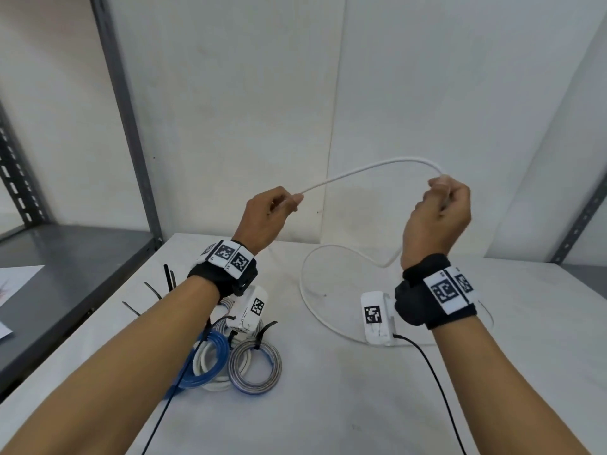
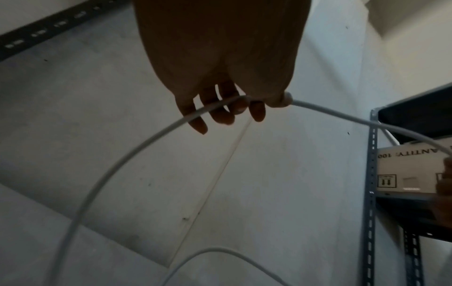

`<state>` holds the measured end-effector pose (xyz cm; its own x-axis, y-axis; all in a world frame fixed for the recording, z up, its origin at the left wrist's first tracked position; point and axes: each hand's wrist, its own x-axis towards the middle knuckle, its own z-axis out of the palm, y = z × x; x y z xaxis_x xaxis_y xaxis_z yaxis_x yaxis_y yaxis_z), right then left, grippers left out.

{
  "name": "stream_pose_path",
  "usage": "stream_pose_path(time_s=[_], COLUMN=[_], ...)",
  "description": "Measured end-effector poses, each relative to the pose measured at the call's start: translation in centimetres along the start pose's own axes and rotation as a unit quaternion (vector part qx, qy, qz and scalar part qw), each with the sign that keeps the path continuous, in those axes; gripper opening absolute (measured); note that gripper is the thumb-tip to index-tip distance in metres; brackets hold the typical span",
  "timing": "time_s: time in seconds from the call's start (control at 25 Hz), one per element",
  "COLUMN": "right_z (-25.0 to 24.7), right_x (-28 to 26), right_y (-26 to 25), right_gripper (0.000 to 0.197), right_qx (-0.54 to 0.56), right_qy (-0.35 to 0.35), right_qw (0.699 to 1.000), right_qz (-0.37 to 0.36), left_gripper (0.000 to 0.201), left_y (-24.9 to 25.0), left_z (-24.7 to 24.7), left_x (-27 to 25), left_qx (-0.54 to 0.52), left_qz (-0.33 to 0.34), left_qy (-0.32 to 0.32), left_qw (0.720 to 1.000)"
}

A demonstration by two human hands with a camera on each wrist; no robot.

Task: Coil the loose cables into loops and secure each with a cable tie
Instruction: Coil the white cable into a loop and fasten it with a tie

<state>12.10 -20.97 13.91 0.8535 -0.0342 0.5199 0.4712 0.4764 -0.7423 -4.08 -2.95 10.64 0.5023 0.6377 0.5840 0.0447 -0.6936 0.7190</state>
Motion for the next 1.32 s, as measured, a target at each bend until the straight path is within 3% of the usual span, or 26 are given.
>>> stream_pose_path(time_s=[0.08,0.12,0.16,0.2,0.28,0.36,0.44,0.48,0.56,0.64,0.72,0.84,0.96,1.04,1.12,1.16,1.2,1.24,1.32], right_z=[-0.3,-0.5,-0.7,-0.8,-0.6,0.5,1.9,2.3,2.9,2.5,2.0,1.1,0.5,0.1,-0.1,-0.2,-0.2,-0.1,0.2], right_x=[0.3,0.1,-0.4,-0.9,-1.6,-1.9,-2.3,-2.6,-3.1,-3.1,-2.6,-1.6,-0.8,-1.4,-3.3,-4.5,-5.5,-6.2,-6.7], right_y=[-0.7,-0.9,-1.0,-1.2,-2.3,-3.7,-3.8,-3.4,-2.0,-1.0,-0.5,-0.6,-0.5,0.2,0.8,0.9,0.8,0.6,-0.2], right_gripper=[0.016,0.020,0.039,0.064,0.099,0.093,0.060,0.045,0.029,0.022,0.015,0.015,0.018,0.018,0.013,0.015,0.025,0.040,0.057], right_qx=[-0.026,-0.113,-0.232,-0.335,-0.446,-0.491,-0.482,-0.443,-0.336,-0.274,-0.231,-0.159,-0.115,-0.107,-0.110,-0.109,-0.103,-0.086,-0.034], right_qy=[-0.045,-0.095,-0.143,-0.179,-0.167,-0.173,-0.275,-0.343,-0.439,-0.432,-0.376,-0.217,-0.089,-0.135,-0.259,-0.318,-0.363,-0.388,-0.398], right_qw=[0.997,0.987,0.961,0.925,0.867,0.810,0.770,0.772,0.808,0.841,0.882,0.956,0.987,0.984,0.959,0.941,0.926,0.918,0.915], right_qz=[0.052,0.064,0.049,0.003,-0.147,-0.270,-0.315,-0.299,-0.206,-0.175,-0.168,-0.114,-0.068,-0.048,-0.029,-0.020,-0.010,0.004,0.049], left_gripper=[0.034,0.034,0.033,0.032,0.028,0.024,0.026,0.028,0.030,0.030,0.026,0.034,0.040,0.041,0.040,0.040,0.039,0.038,0.037], left_y=[-0.3,-0.2,0.0,0.3,0.7,1.0,1.6,1.8,2.0,1.6,0.8,-0.7,0.3,2.2,4.3,4.9,5.2,5.3,5.1], left_z=[-0.7,-0.8,-0.8,-0.7,-0.3,0.0,0.6,1.0,1.1,0.8,-0.2,-1.8,-2.5,-2.0,-1.4,-1.1,-0.8,-0.5,0.0], left_x=[0.4,0.5,0.7,0.8,0.8,0.5,0.0,-0.2,-0.4,-0.7,-0.9,-0.9,-0.3,0.4,1.4,1.7,1.8,1.8,1.4], left_qx=[-0.013,-0.017,-0.019,-0.020,-0.005,0.025,0.052,0.063,0.078,0.085,0.067,0.035,-0.071,-0.242,-0.462,-0.537,-0.576,-0.589,-0.576], left_qz=[0.002,0.011,0.024,0.040,0.076,0.117,0.160,0.176,0.189,0.186,0.141,0.031,-0.070,-0.158,-0.241,-0.268,-0.286,-0.300,-0.320], left_qy=[0.049,0.066,0.075,0.072,0.053,0.029,0.000,-0.011,-0.022,-0.024,-0.009,0.035,0.088,0.149,0.185,0.195,0.206,0.214,0.232], left_qw=[0.999,0.998,0.997,0.996,0.996,0.992,0.986,0.982,0.979,0.979,0.988,0.998,0.991,0.946,0.833,0.776,0.737,0.720,0.716])
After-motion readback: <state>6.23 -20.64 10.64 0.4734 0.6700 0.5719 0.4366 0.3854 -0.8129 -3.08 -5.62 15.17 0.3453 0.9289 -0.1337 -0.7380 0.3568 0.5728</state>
